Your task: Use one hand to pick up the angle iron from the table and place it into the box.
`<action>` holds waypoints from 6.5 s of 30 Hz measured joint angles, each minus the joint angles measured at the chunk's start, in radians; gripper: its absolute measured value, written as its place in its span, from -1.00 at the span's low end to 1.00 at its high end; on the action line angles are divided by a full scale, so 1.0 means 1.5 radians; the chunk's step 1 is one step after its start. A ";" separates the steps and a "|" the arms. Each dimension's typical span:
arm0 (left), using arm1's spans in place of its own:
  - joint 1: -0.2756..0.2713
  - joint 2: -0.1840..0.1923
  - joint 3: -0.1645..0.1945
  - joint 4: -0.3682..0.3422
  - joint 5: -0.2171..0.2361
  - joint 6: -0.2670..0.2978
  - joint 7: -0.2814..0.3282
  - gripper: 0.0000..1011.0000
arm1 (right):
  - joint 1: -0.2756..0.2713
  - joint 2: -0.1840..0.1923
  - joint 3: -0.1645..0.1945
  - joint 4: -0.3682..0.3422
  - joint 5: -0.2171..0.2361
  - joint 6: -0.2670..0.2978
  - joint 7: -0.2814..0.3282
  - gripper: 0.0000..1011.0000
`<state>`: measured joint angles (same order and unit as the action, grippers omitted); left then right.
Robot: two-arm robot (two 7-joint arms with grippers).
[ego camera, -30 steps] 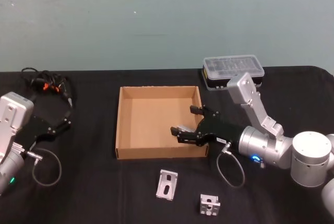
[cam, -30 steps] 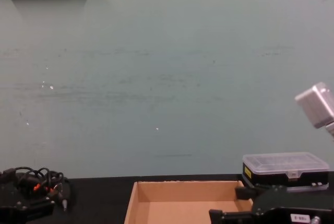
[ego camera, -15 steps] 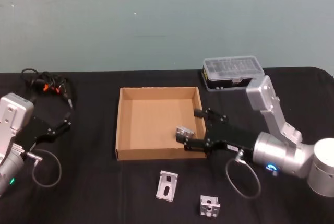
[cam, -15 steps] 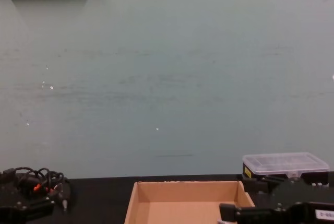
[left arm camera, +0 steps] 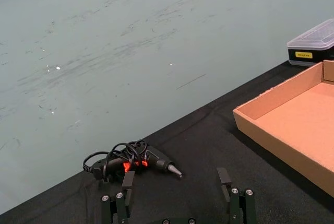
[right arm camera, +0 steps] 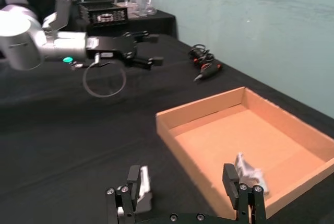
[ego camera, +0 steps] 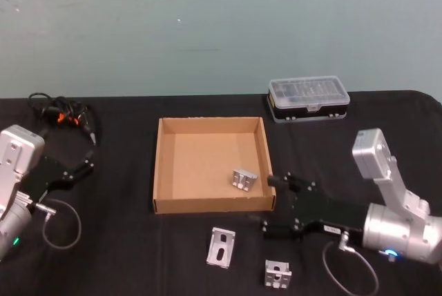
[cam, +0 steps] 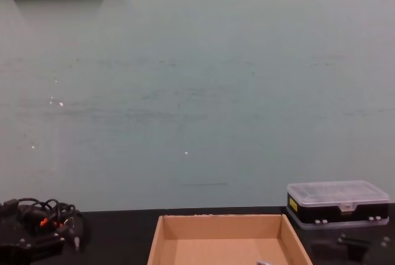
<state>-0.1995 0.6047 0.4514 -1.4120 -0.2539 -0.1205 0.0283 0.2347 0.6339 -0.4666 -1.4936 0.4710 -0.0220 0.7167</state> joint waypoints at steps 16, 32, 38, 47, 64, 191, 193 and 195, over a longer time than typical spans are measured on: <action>0.000 0.000 0.000 0.000 0.000 0.000 0.000 0.98 | -0.059 0.079 -0.009 -0.061 0.010 -0.034 0.035 0.98; 0.000 0.000 0.000 0.000 0.000 0.000 0.000 0.98 | -0.088 0.110 -0.022 -0.080 -0.013 -0.022 0.031 0.98; 0.000 0.000 0.000 0.000 0.000 0.000 0.000 0.98 | -0.083 0.108 -0.031 -0.072 -0.024 -0.010 0.030 0.98; 0.000 0.000 0.000 0.000 0.000 0.000 0.000 0.98 | -0.076 0.100 -0.040 -0.060 -0.031 0.003 0.029 0.98; 0.000 0.000 0.000 0.000 0.000 0.000 0.000 0.98 | -0.075 0.099 -0.040 -0.059 -0.030 0.003 0.028 0.95; 0.000 0.000 0.000 0.000 0.000 0.000 0.000 0.98 | 0.277 -0.174 -0.125 0.366 -0.066 -0.080 0.106 -0.89; 0.000 0.000 0.000 0.000 0.000 0.000 0.000 0.98 | 0.277 -0.174 -0.124 0.366 -0.066 -0.079 0.106 -0.89; 0.000 0.000 0.000 0.000 0.000 0.000 0.000 0.98 | 0.277 -0.174 -0.124 0.366 -0.066 -0.079 0.105 -0.89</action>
<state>-0.1996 0.6047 0.4514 -1.4120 -0.2539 -0.1205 0.0283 0.6498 0.3736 -0.6531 -0.9447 0.3727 -0.1410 0.8749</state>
